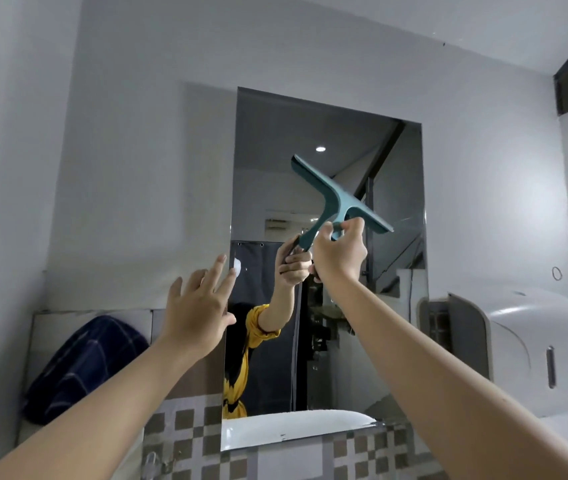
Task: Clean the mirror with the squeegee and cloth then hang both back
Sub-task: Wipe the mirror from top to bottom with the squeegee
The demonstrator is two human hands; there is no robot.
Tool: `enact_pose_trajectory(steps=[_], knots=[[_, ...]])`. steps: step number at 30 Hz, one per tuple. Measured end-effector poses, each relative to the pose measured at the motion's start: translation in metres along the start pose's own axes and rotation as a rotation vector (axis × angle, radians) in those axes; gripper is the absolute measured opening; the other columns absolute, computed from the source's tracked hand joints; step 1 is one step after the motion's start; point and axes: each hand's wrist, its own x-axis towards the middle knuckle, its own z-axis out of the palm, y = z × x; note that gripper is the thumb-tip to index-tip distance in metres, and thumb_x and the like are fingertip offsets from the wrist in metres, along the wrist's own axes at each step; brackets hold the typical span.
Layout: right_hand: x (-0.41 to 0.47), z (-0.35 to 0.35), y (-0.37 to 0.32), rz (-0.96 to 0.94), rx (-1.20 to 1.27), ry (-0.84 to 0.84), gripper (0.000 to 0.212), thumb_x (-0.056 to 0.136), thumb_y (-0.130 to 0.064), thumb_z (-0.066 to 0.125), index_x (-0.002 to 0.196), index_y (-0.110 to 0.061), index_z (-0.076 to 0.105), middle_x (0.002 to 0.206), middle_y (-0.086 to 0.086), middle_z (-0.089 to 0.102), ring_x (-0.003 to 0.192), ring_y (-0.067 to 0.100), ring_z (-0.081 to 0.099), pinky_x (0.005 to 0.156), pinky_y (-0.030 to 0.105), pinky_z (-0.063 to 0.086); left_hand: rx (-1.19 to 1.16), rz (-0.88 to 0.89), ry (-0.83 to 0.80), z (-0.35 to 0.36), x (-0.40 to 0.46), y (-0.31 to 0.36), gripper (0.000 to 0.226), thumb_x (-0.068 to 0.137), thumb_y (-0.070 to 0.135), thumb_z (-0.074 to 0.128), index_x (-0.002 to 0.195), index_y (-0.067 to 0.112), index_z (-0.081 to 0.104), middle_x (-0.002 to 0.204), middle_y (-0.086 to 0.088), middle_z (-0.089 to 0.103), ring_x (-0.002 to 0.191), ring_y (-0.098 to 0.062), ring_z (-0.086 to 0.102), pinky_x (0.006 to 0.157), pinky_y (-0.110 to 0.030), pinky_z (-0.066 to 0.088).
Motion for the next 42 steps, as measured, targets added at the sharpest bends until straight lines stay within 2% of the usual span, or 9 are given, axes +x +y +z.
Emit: enact_pose_trajectory(steps=[6, 16, 20, 23, 26, 29, 31, 34, 42], knots=[[-0.027, 0.019, -0.015, -0.06, 0.062, -0.069, 0.012, 0.096, -0.019, 0.049, 0.103, -0.01, 0.045, 0.071, -0.009, 0.047, 0.054, 0.005, 0.049, 0.038, 0.011, 0.037, -0.062, -0.078, -0.115, 0.001, -0.006, 0.006, 0.101, 0.074, 0.05, 0.067, 0.146, 0.026, 0.001, 0.154, -0.006, 0.019, 0.136, -0.029, 0.026, 0.106, -0.049, 0.031], [-0.04, 0.016, 0.006, -0.296, -0.1, -0.237, 0.017, 0.094, -0.025, 0.053, 0.107, -0.015, 0.048, 0.081, -0.006, 0.06, 0.052, 0.008, 0.053, 0.048, 0.025, 0.047, -0.055, -0.107, -0.104, 0.01, -0.011, 0.002, 0.106, 0.063, 0.053, 0.075, 0.144, 0.032, 0.009, 0.145, -0.01, 0.038, 0.123, -0.033, 0.044, 0.092, -0.056, 0.044], [-0.024, -0.01, 0.023, -0.373, -0.254, -0.264, 0.025, 0.092, -0.029, 0.058, 0.113, -0.016, 0.054, 0.052, -0.008, 0.051, 0.033, 0.005, 0.042, 0.038, 0.019, 0.035, -0.042, -0.118, -0.097, 0.014, -0.012, 0.002, 0.104, 0.064, 0.05, 0.075, 0.145, 0.031, 0.011, 0.145, -0.01, 0.037, 0.122, -0.033, 0.045, 0.089, -0.057, 0.045], [-0.011, -0.025, 0.026, -0.43, -0.298, -0.291, 0.027, 0.091, -0.03, 0.061, 0.114, -0.017, 0.056, 0.051, -0.009, 0.053, 0.032, -0.002, 0.046, 0.039, 0.016, 0.03, -0.046, -0.127, -0.114, 0.011, -0.014, 0.003, 0.101, 0.069, 0.051, 0.07, 0.146, 0.031, 0.008, 0.148, -0.01, 0.03, 0.127, -0.032, 0.039, 0.092, -0.057, 0.042], [0.005, -0.035, 0.027, -0.503, -0.352, -0.293, 0.032, 0.089, -0.032, 0.063, 0.117, -0.017, 0.059, 0.068, -0.01, 0.062, 0.037, 0.003, 0.045, 0.045, 0.023, 0.039, -0.034, -0.124, -0.113, 0.009, -0.017, 0.004, 0.099, 0.069, 0.051, 0.071, 0.146, 0.029, 0.013, 0.145, -0.014, 0.036, 0.122, -0.036, 0.044, 0.087, -0.057, 0.046], [0.022, -0.047, 0.031, -0.568, -0.416, -0.313, 0.031, 0.088, -0.033, 0.064, 0.116, -0.02, 0.06, 0.064, -0.015, 0.056, 0.043, 0.011, 0.048, 0.048, 0.033, 0.049, 0.0, -0.094, -0.112, 0.013, -0.025, 0.001, 0.098, 0.065, 0.055, 0.072, 0.144, 0.026, 0.021, 0.141, -0.017, 0.042, 0.116, -0.039, 0.051, 0.08, -0.056, 0.05], [0.034, -0.057, 0.034, -0.606, -0.465, -0.318, 0.032, 0.088, -0.034, 0.064, 0.117, -0.023, 0.06, 0.062, -0.008, 0.06, 0.045, 0.018, 0.051, 0.047, 0.032, 0.048, 0.005, -0.081, -0.114, 0.016, -0.031, -0.002, 0.099, 0.064, 0.058, 0.07, 0.144, 0.027, 0.022, 0.141, -0.017, 0.043, 0.115, -0.039, 0.052, 0.078, -0.054, 0.051], [0.053, -0.075, 0.043, -0.663, -0.526, -0.306, 0.03, 0.088, -0.033, 0.064, 0.116, -0.024, 0.062, 0.059, 0.004, 0.06, 0.044, 0.017, 0.045, 0.047, 0.027, 0.04, -0.021, -0.085, -0.122, 0.019, -0.034, -0.003, 0.101, 0.066, 0.063, 0.066, 0.145, 0.033, 0.011, 0.147, -0.016, 0.036, 0.121, -0.039, 0.047, 0.084, -0.055, 0.048], [0.088, -0.117, 0.06, -0.698, -0.583, -0.313, 0.025, 0.085, -0.036, 0.064, 0.109, -0.028, 0.064, 0.056, 0.005, 0.058, 0.045, 0.023, 0.046, 0.047, 0.03, 0.042, -0.123, -0.133, -0.14, 0.028, -0.038, 0.0, 0.098, 0.076, 0.064, 0.054, 0.139, 0.045, -0.019, 0.157, -0.006, 0.001, 0.139, -0.035, 0.019, 0.1, -0.059, 0.034]])
